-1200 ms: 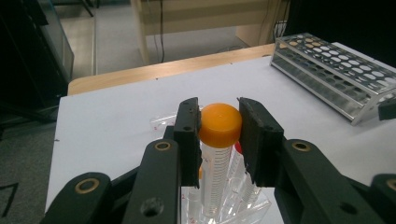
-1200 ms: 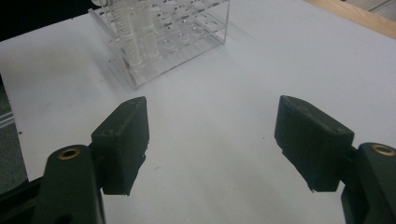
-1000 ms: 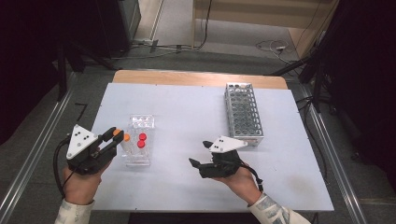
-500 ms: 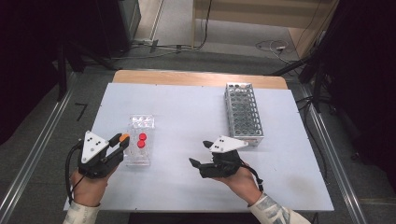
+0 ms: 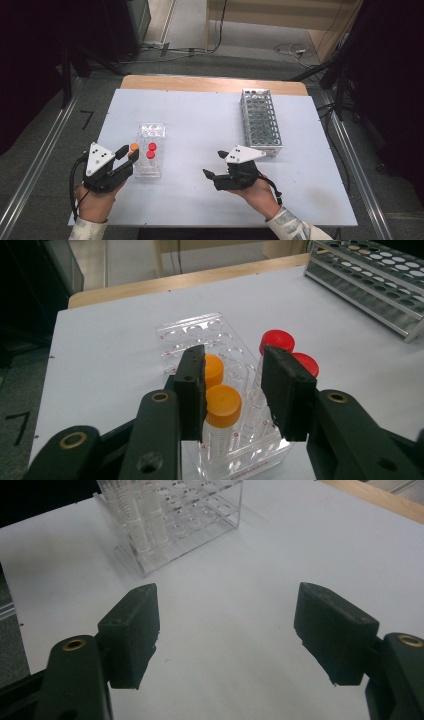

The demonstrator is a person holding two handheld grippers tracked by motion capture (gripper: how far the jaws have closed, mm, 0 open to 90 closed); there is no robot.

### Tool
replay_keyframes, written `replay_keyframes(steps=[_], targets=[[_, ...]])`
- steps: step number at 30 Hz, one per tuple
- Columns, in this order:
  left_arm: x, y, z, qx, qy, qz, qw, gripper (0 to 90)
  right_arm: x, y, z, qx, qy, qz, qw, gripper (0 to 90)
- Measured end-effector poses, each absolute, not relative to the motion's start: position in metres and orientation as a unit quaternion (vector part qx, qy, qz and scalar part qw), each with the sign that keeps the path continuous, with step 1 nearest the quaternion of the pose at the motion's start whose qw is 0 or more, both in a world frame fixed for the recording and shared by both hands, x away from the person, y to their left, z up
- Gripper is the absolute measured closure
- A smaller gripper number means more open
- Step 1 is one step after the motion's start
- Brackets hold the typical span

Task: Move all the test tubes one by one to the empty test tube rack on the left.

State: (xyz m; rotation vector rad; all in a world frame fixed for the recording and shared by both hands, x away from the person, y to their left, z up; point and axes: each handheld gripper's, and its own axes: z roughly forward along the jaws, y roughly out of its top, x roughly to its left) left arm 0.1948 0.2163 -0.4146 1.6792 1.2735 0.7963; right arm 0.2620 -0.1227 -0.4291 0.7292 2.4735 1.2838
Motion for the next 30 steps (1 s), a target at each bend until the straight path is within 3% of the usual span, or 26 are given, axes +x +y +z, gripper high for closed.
replay_keyframes(steps=[9, 21, 30], targets=[[0.193, 0.218, -0.412, 0.665, 0.515, 0.310, 0.444, 53.0, 0.263, -0.125, -0.429, 0.256, 0.849, 0.443, 0.130, 25.0], [0.192, 0.222, -0.411, 0.640, 0.534, 0.297, 0.466, 25.9, 0.271, -0.142, -0.427, 0.282, 0.837, 0.447, 0.139, 25.2], [0.188, 0.228, -0.415, 0.629, 0.539, 0.289, 0.480, 18.6, 0.275, -0.184, -0.424, 0.328, 0.814, 0.450, 0.167, 25.2]])
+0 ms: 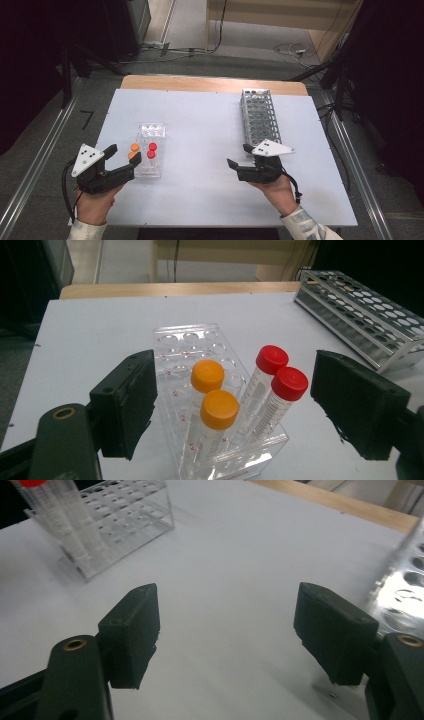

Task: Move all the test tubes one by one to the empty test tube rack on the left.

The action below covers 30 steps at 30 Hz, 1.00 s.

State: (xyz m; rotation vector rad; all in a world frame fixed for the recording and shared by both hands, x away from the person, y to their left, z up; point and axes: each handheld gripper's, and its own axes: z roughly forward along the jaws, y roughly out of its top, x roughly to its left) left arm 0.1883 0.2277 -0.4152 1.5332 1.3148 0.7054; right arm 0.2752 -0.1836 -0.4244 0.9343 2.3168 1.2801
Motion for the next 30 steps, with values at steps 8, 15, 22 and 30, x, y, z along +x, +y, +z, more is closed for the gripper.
replay_keyframes(steps=[8, 15, 22, 30], targets=[[0.181, 0.247, -0.425, 0.608, 0.561, 0.306, 0.472, 15.9, 0.275, -0.240, -0.426, 0.380, 0.782, 0.446, 0.210, 25.0], [0.178, 0.267, -0.436, 0.587, 0.587, 0.328, 0.450, 15.1, 0.267, -0.303, -0.431, 0.447, 0.742, 0.431, 0.253, 24.5], [0.180, 0.283, -0.449, 0.573, 0.612, 0.340, 0.426, 15.1, 0.263, -0.363, -0.446, 0.531, 0.692, 0.403, 0.276, 24.5], [0.186, 0.284, -0.461, 0.585, 0.621, 0.335, 0.400, 14.5, 0.268, -0.381, -0.458, 0.571, 0.675, 0.377, 0.275, 23.9]])
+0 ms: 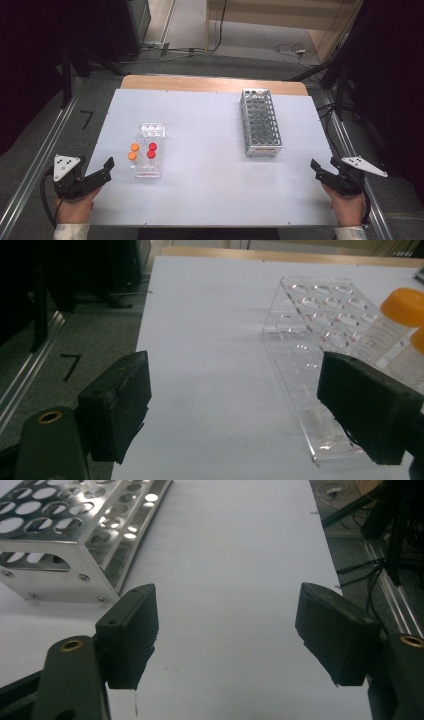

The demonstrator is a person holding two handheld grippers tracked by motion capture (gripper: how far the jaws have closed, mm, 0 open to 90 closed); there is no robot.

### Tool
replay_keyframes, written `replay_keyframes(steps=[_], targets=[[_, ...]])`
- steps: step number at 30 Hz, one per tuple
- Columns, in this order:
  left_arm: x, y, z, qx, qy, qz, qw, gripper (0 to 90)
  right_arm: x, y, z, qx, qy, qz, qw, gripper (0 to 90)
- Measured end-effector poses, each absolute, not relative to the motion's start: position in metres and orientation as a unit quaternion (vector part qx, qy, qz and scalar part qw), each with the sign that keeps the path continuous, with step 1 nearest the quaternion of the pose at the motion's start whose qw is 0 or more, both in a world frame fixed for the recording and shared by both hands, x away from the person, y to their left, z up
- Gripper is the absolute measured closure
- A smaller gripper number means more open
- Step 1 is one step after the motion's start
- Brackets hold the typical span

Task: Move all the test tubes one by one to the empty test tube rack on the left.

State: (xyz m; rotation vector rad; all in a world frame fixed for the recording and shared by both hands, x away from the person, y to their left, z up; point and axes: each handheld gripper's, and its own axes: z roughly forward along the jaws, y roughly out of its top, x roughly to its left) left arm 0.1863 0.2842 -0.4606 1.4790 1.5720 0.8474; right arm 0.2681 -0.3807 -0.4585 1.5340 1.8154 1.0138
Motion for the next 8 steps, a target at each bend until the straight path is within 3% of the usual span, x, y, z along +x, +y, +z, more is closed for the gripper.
replay_keyframes(steps=[8], targets=[[0.1882, 0.2854, -0.4657, 0.585, 0.626, 0.330, 0.395, 14.5, 0.2698, -0.3872, -0.4645, 0.586, 0.670, 0.365, 0.272, 23.7]])
